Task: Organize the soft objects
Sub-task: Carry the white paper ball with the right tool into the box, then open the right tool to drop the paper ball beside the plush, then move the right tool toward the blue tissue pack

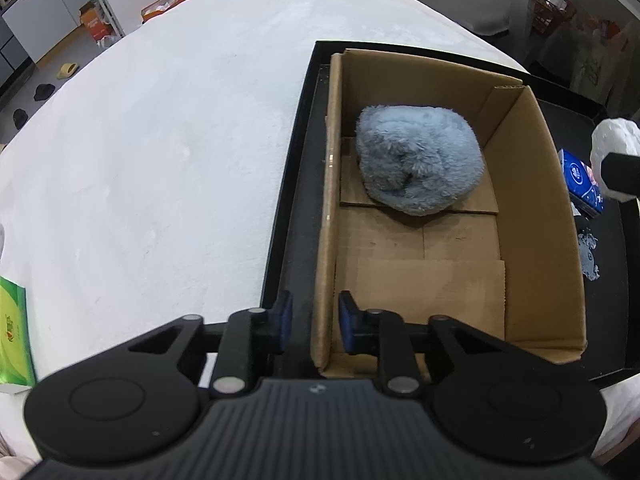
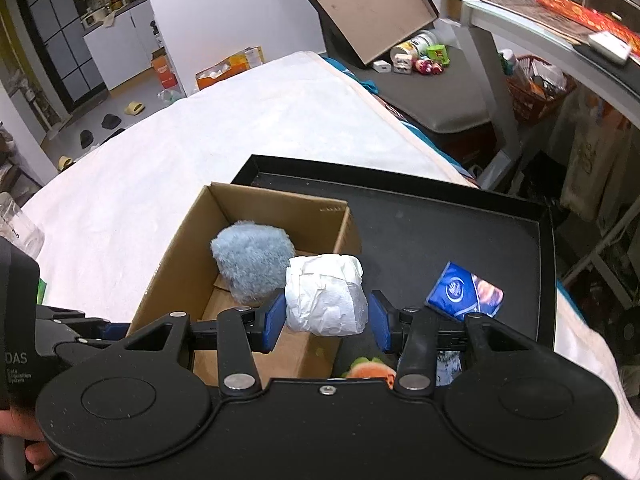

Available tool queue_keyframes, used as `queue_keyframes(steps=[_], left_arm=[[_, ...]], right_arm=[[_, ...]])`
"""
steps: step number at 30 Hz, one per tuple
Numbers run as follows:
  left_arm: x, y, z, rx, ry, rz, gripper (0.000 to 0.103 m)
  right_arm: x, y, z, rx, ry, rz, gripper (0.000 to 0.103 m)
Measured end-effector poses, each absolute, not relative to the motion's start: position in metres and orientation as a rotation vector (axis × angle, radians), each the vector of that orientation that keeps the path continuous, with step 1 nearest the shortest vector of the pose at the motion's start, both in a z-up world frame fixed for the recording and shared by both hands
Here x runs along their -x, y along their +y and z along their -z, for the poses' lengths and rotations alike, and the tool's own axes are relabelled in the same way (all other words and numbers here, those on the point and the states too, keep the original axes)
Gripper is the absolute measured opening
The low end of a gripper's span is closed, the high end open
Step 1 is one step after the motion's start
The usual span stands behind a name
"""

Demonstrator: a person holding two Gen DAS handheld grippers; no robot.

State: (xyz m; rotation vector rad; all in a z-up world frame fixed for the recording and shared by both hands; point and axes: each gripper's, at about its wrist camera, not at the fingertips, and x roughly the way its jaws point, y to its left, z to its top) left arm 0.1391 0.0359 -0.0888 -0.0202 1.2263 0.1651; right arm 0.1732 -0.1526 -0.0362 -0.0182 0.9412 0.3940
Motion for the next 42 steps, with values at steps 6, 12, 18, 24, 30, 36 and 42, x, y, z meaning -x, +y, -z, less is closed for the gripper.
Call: queue_keyframes(steps=[6,12,18,24,30,36,42], left_arm=[[-0.138,0.038,0.089,0.031,1.221,-0.155,0.015],[-0.138,0.039,0.089,0.04,1.22,-0.147,0.013],[-0.138,0.04,0.09,0.047,1.218,-0.143,0.013],[-0.138,0.042,0.089,0.051,1.223,-0.143,0.013],[-0.14,0.043,0.09,0.05,1.232,-0.14,0.014],[-0.143,0.038,0.092,0.027,1.241,-0.146,0.014],[-0.147,0.033,0.094,0.017,1.259,-0.154,0.019]], right_arm=[[-0.179,-0.142,0.035,0.047,0.928,-0.4,0.044],[-0.187,-0.131,0.034,0.082,0.921,-0.407,0.044],[-0.198,-0.116,0.032,0.126,0.913,-0.42,0.044],[-0.208,-0.102,0.034,0.188,0.899,-0.409,0.047],[-0.212,-0.104,0.037,0.228,0.909,-0.372,0.054],[-0.21,-0.117,0.041,0.224,0.919,-0.347,0.062],[-0.205,-0.133,0.044,0.224,0.915,-0.319,0.082]])
